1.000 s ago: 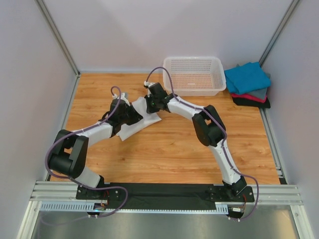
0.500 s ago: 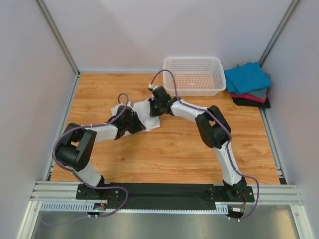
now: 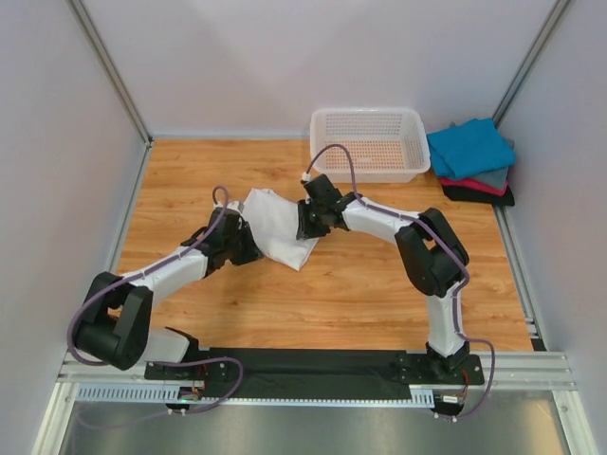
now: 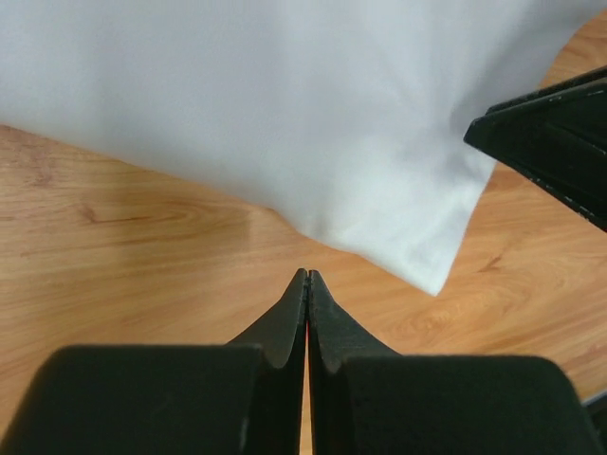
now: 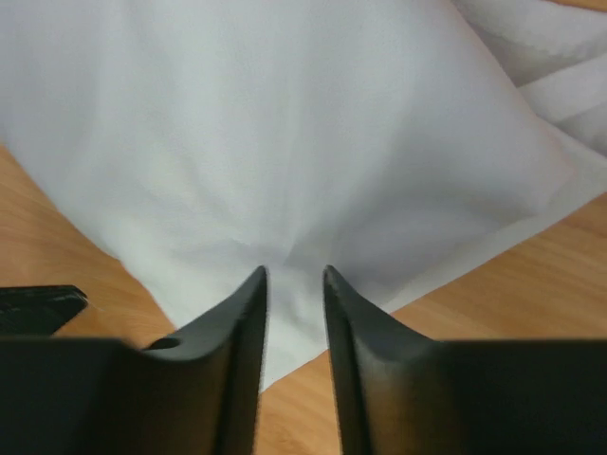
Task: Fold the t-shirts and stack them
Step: Neatly place the folded tshirt to the corner
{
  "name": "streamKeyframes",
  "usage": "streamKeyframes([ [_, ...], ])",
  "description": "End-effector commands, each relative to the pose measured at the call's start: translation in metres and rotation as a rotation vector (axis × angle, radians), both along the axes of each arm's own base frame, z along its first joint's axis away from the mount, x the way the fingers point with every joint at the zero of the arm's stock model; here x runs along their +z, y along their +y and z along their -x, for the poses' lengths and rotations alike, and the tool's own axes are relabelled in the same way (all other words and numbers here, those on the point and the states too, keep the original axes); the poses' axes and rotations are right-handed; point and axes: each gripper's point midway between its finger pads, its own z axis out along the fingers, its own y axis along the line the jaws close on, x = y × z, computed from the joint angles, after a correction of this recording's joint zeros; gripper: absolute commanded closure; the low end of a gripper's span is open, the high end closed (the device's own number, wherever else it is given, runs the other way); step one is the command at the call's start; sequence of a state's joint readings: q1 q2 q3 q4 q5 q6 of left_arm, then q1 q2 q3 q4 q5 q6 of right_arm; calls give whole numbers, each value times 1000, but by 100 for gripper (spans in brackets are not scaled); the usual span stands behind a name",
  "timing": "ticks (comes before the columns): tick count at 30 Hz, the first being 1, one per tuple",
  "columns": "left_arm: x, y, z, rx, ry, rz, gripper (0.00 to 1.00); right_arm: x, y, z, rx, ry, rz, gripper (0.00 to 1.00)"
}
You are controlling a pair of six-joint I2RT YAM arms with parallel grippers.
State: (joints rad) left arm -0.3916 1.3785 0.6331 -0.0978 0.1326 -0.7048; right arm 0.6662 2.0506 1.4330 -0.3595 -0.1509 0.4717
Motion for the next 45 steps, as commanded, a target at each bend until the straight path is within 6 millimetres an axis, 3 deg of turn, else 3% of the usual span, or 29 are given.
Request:
streamKeyframes([
  [1, 39, -3, -4, -64, -79, -1, 100, 59, -4, 2, -71, -33, -54, 68],
  [2, 55, -3, -8, -62, -115, 1, 100, 62, -11, 6, -100, -11, -39, 55],
  [6, 83, 10, -10, -34, -161, -53, 91, 70, -34, 18, -259, 42, -22, 25],
  [11, 107, 33, -15, 34, -184, -82, 76, 42, -52, 39, -429, 132, -47, 14],
  [15, 113, 52, -18, 72, -177, -58, 70, 35, -52, 29, -494, 94, -89, 12],
  [18, 112, 59, -14, 76, -175, -93, 45, 30, -50, 21, -511, 76, -94, 12],
  [21, 117, 60, -9, 78, -183, -90, 8, 27, -45, 15, -508, 63, -114, 13],
  [22, 121, 61, -7, 78, -196, -85, 1, 26, -42, 12, -508, 62, -126, 14],
  [27, 132, 70, -4, 115, -206, -110, 1, 7, -33, 11, -512, 110, -139, 17],
  [36, 141, 78, 2, 118, -207, -157, 1, -26, -29, 10, -569, 163, -148, 32],
  [38, 142, 78, 2, 118, -207, -157, 0, -33, -20, 13, -546, 199, -182, 40],
  [42, 141, 78, 1, 117, -203, -156, 1, -48, -20, 9, -543, 202, -153, 59],
  [45, 140, 77, -1, 119, -199, -157, 0, -52, -37, 8, -557, 202, -93, 83],
])
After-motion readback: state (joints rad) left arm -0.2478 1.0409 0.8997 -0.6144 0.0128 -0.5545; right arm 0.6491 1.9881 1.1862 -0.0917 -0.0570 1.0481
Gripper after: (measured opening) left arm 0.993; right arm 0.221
